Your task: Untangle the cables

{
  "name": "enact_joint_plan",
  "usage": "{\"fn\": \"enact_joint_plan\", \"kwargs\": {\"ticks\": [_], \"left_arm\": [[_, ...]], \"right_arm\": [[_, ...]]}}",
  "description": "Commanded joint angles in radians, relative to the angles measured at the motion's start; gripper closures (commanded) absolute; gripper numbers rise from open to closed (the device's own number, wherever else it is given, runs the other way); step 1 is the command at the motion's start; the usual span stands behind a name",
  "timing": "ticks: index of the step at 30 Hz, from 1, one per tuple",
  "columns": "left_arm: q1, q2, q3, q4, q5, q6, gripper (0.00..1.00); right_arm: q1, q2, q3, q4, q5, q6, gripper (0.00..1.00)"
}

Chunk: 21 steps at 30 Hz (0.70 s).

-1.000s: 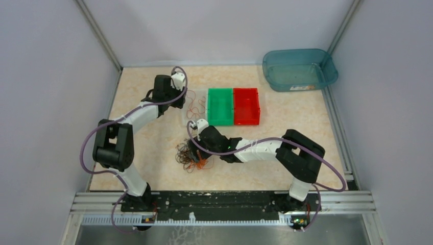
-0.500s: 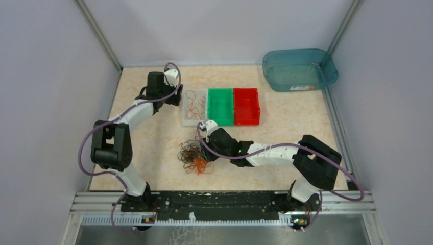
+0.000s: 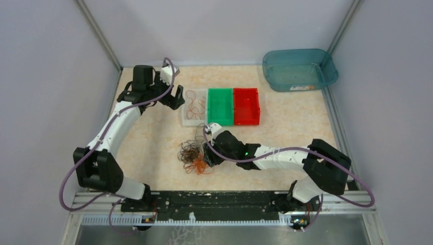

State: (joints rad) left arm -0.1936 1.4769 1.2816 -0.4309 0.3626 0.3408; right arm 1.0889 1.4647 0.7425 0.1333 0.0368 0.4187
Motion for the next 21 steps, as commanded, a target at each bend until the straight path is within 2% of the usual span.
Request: {"fn": "enact_joint_plan", "kwargs": {"ticks": [1,7,12,18,19,21], "left_arm": [[0.003,-0.055,-0.01,-0.117,0.128,0.055,0.04],[0.004,-0.117,-0.032,-0.147,0.203,0.072,0.03],[0.003,-0.125,-0.014,-0.17,0.208,0.076,0.05],[0.003,-0.13,-0.005,-0.179,0.194,0.07,0.06],[0.003,-0.133,-0.004,-0.182,0.196,0.07,0.06],[0.003,-0.136,-0.001,-0.19,0.202,0.066,0.07]], "right_arm": [[-0.004,0.046,-0.015,0.084,-0.052,-0.004,0.56],[-0.004,0.08,-0.022,0.171,-0.067,0.009,0.61],[-0.003,0.093,-0.031,0.193,-0.079,0.011,0.66],[-0.004,0.085,-0.06,0.211,-0.075,0.021,0.96],[-0.004,0.078,-0.062,0.207,-0.073,0.022,1.0],[-0.004,0.05,-0.058,0.184,-0.074,0.022,1.0]]}}
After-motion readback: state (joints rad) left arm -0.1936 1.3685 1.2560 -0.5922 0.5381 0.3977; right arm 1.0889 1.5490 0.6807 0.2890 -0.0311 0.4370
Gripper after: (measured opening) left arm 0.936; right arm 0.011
